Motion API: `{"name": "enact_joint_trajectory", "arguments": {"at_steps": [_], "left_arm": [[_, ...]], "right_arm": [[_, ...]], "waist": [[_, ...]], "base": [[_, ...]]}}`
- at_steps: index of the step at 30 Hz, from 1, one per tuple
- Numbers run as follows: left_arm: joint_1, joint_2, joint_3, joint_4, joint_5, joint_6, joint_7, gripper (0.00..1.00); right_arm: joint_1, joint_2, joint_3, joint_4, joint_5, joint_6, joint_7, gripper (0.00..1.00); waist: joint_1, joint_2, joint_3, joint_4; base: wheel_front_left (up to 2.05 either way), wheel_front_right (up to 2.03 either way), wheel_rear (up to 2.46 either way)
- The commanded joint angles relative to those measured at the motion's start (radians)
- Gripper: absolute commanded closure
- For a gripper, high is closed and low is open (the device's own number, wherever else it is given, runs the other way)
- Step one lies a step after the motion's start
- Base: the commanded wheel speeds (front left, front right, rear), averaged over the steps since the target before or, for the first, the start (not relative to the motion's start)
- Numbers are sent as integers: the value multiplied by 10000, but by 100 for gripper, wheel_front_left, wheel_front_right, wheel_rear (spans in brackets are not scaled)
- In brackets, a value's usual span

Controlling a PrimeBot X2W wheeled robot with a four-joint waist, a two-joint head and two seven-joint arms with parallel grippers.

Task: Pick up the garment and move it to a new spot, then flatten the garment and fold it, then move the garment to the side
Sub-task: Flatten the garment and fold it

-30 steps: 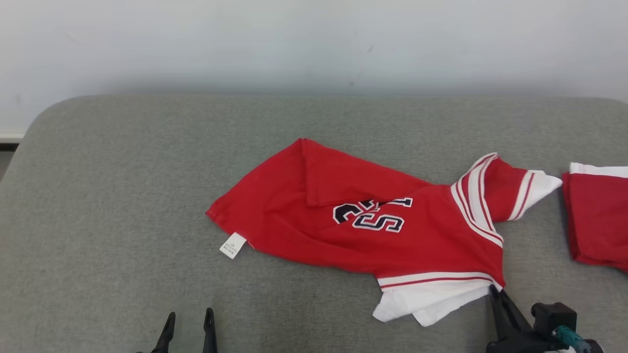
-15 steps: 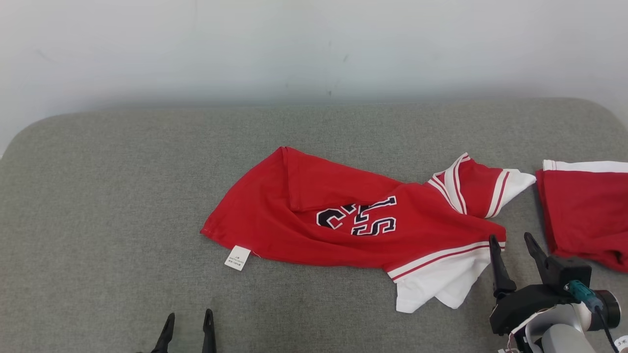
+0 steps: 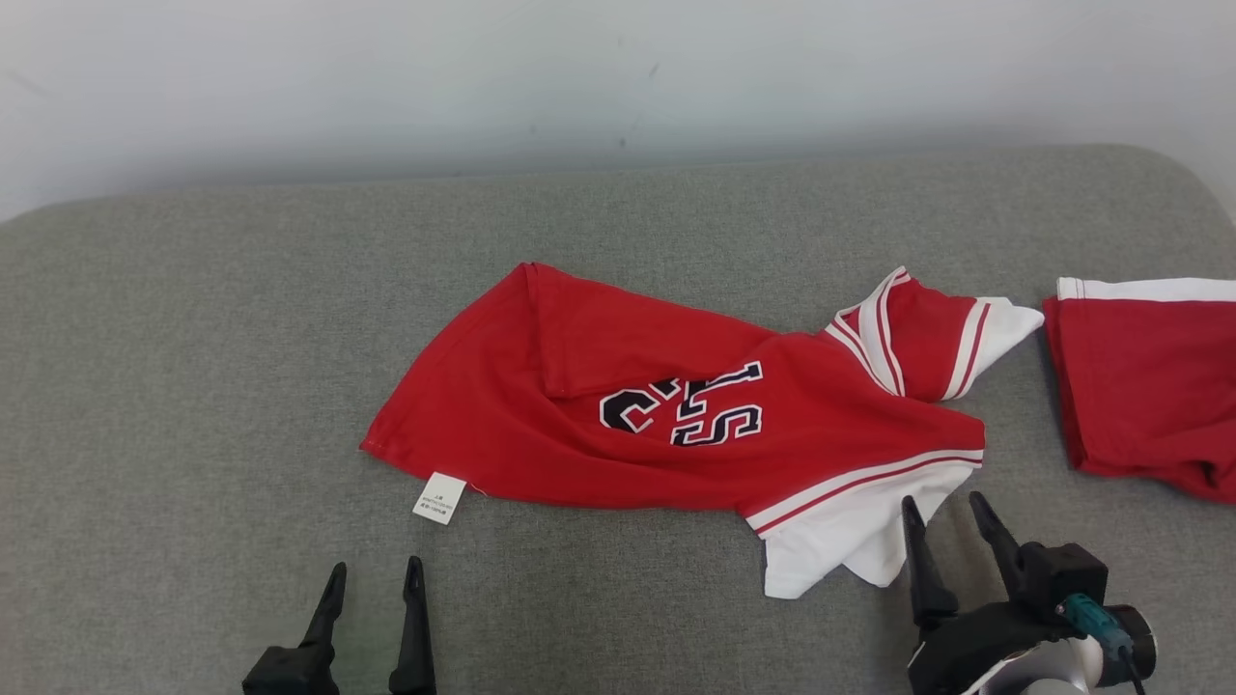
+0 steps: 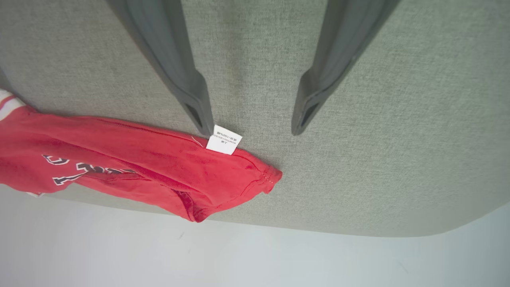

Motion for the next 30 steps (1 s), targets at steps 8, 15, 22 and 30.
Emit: {"name": "enact_joint_trajectory", "arguments": {"at_steps": [8, 15, 22, 30], "left_arm": [[-119, 1, -437, 56, -195, 76, -27, 0], [-56, 0, -317, 103, -89, 40, -27, 0], [132, -2, -171, 166, -46, 25, -27, 0], [676, 0, 86, 278, -108, -67, -27, 0]], "right_arm": [[590, 284, 636, 566, 167, -24, 4, 0], [516, 357, 855, 1057, 128, -24, 24, 7], [413, 73, 1085, 1356, 140, -24, 23, 100], [1170, -495, 619, 1262, 100, -24, 4, 100]], "waist": [[-1, 0, 377, -135], [-1, 0, 330, -57], [-1, 0, -19, -98], [-1, 0, -876, -416]], "base": [[0, 0, 0], [0, 0, 0], [0, 0, 0], [0, 0, 0]]}}
